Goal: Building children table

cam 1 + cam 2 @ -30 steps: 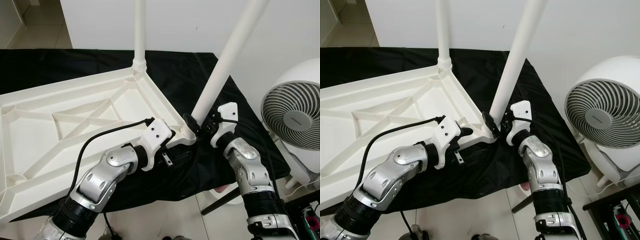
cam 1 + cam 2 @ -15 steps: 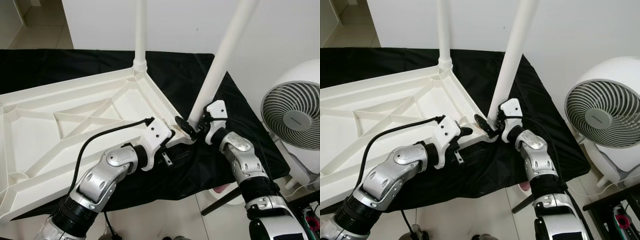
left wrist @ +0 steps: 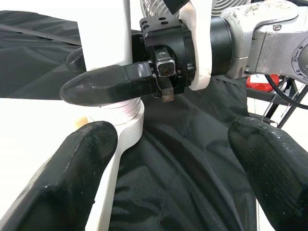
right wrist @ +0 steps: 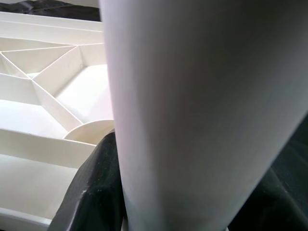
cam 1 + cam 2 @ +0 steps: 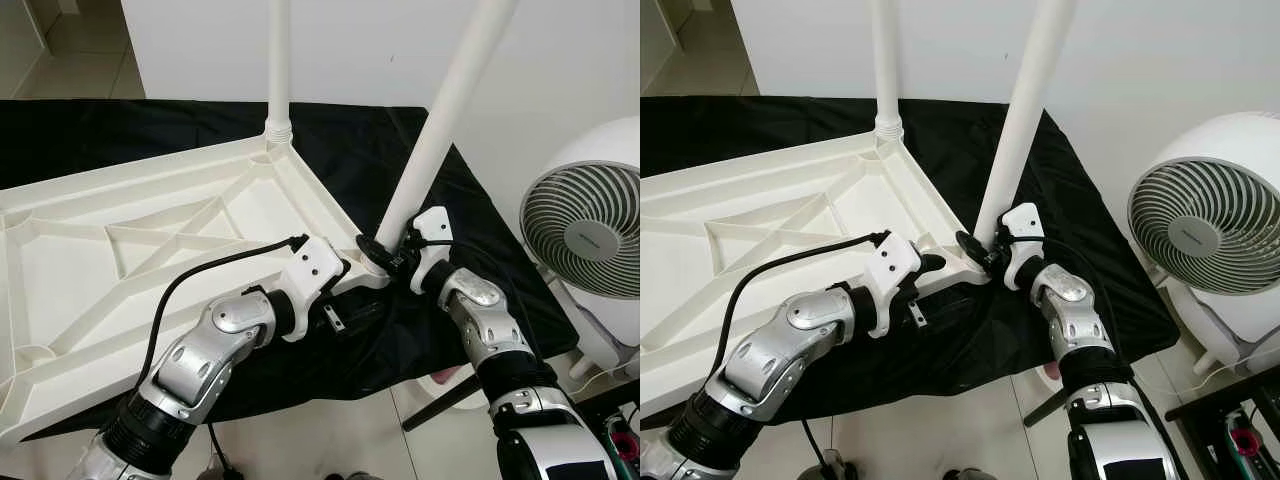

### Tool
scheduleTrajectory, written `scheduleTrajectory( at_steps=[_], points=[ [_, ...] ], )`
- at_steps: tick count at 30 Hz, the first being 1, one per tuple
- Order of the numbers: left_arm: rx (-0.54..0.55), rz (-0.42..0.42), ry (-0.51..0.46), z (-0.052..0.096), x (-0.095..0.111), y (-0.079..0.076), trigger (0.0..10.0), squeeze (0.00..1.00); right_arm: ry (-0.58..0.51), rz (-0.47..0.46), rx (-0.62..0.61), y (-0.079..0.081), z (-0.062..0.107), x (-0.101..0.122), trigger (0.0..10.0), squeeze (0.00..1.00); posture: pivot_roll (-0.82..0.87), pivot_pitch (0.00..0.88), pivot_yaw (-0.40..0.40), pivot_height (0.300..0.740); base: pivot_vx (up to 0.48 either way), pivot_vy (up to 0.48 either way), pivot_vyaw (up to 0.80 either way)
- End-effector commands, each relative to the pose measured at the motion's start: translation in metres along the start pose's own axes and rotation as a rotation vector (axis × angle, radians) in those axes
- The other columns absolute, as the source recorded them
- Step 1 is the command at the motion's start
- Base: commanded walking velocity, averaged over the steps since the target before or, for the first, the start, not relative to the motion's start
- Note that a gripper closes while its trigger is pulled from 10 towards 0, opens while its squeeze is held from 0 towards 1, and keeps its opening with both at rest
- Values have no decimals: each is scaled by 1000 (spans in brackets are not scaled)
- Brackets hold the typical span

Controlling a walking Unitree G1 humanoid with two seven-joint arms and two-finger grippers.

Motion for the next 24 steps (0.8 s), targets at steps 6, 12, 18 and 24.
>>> scheduleTrajectory(
  at_steps=[6, 12, 18, 24],
  points=[
    [-59, -1, 0, 0, -1, -9, 10000, 0, 25, -9, -70, -7, 6, -11, 10000, 0, 88, 53, -68, 740, 0, 0, 0],
    [-60, 2, -1, 0, -1, -11, 10000, 0, -16, -36, -250, -12, 6, -12, 10000, 0, 86, 58, -71, 740, 0, 0, 0],
    [-60, 4, 2, 0, -2, -12, 10000, 0, -42, -102, -383, -4, 5, -17, 10000, 0, 89, 61, -74, 740, 0, 0, 0],
    [-59, 7, 1, 0, -2, -12, 10000, 0, -120, -128, -662, -6, 15, -12, 10000, 0, 86, 61, -78, 740, 0, 0, 0]
  ],
)
Point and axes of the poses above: a point about 5 cm out from each wrist's last joint towards the gripper, its own z axis pointing back from the gripper into the wrist, its own x axis along the axis of the wrist's last joint, y = z × x, the point moved 5 cm from there along -z, pointing out of the wrist towards the gripper, and after that the axes turned 11 degrees about -z, right-handed, at the moved point
